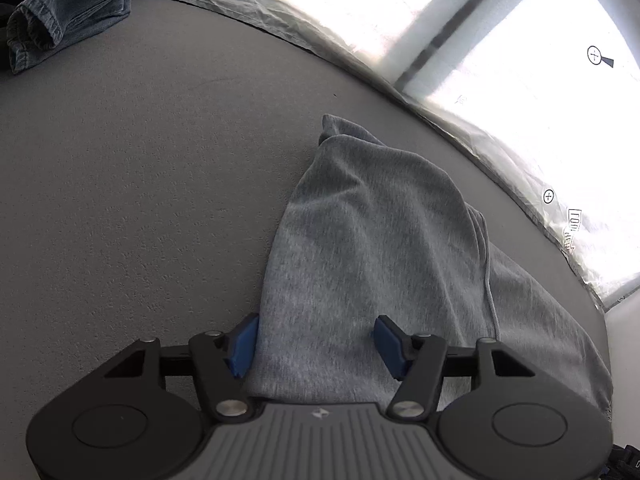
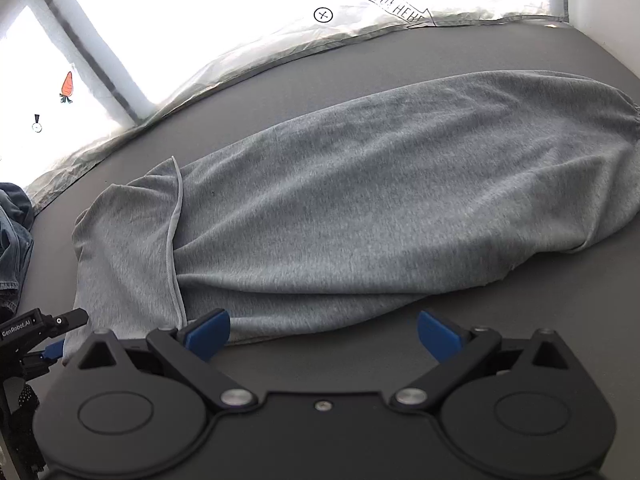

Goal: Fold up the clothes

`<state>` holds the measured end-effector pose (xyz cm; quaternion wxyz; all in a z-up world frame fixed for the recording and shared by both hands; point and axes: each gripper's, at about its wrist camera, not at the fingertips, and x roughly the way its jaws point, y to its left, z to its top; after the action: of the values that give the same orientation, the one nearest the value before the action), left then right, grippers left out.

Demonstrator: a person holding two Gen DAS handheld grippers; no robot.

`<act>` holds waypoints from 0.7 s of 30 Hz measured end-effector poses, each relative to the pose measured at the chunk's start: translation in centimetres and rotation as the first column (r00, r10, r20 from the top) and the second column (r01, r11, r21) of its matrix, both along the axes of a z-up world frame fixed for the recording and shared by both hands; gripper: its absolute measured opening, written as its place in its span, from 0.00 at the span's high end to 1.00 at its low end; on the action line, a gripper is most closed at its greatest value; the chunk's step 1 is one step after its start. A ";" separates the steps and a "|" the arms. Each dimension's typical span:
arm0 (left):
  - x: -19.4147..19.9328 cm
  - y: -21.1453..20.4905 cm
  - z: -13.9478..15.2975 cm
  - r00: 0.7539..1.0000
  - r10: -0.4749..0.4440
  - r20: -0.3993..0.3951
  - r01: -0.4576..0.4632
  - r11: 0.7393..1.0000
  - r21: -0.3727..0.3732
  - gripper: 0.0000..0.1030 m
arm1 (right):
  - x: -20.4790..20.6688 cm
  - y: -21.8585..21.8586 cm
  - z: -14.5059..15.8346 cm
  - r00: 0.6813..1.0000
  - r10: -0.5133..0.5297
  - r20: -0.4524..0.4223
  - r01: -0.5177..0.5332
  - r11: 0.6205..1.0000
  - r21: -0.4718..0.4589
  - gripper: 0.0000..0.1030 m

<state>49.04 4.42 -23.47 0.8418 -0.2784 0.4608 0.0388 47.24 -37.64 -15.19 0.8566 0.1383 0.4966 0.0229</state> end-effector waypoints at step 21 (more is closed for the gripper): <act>6.1 -19.3 8.2 0.853 -0.464 0.237 0.473 0.881 0.022 0.94 | 3.1 -9.3 -1.8 0.988 -0.146 0.039 0.143 0.987 0.070 0.01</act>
<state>55.17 -14.88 -15.28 0.8690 -0.1759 0.4125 -0.2090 50.38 -46.99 -17.01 0.8615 0.2023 0.4652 -0.0195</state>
